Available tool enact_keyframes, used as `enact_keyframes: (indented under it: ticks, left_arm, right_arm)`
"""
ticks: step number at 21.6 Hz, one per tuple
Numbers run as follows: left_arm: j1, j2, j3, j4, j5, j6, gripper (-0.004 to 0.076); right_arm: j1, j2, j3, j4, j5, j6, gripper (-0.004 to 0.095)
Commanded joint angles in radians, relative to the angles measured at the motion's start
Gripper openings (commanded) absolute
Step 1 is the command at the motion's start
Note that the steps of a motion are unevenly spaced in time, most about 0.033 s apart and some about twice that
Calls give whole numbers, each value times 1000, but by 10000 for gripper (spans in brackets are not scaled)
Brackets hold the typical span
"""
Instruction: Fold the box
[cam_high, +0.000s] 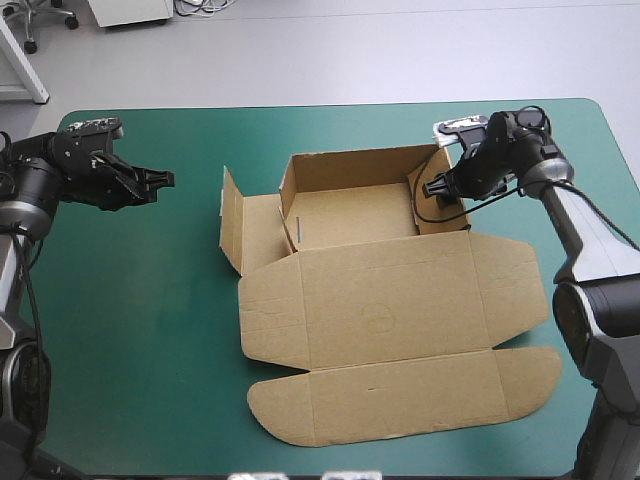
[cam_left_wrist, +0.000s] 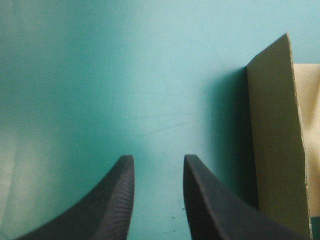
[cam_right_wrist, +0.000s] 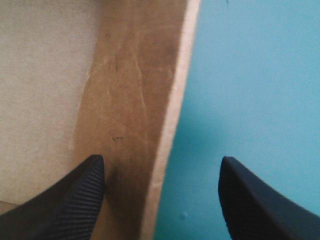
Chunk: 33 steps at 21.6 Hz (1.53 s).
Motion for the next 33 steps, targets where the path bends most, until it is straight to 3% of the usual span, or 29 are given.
enact_keyframes:
  ticks: [1,2,4,5,6,7,10,12,13,16,17,25,29,33]
  left_arm:
    - [0,-47,-25,-13,-24,-3,400]
    - [0,-47,-25,-13,-24,-3,436]
    - [0,-47,-25,-9,-22,-3,470]
    - [0,-47,-25,-7,-22,-3,469]
    - [0,-47,-25,-4,-22,-3,469]
    - [0,-47,-25,-4,-22,-3,469]
    - [0,-47,-25,-4,-44,-3,447]
    - [0,-47,-25,11,-73,-3,386]
    - [0,-47,-25,28,-80,0,338]
    - [0,-47,-25,54,-126,0,36]
    - [0,-47,-25,54,-150,0,-6]
    - [0,-38,-25,-42,-319,12,0]
    - [0,27,-25,-463,-328,349,0]
    - [0,92,-25,-801,-278,572,0]
  right_arm:
    - [2,3,-35,16,-28,-11,597]
    - [2,7,-35,16,-28,-8,561]
    - [2,13,-35,16,-32,-2,323]
    - [2,13,-35,18,-41,-2,121]
    - [2,13,-35,18,-46,-2,14]
    - [2,13,-38,18,-52,1,-16]
    - [-9,2,-94,23,-12,22,-20]
    - [-35,-30,-157,44,28,22,-20]
    - [-50,-47,-196,54,52,22,-20]
    - [-99,-113,-324,88,117,22,-20]
    - [-113,-128,-357,107,139,22,-20]
    - [-139,-236,-518,206,178,24,-20]
    - [-139,-310,-518,270,178,24,-20]
    - [-139,-344,-518,275,178,20,-20]
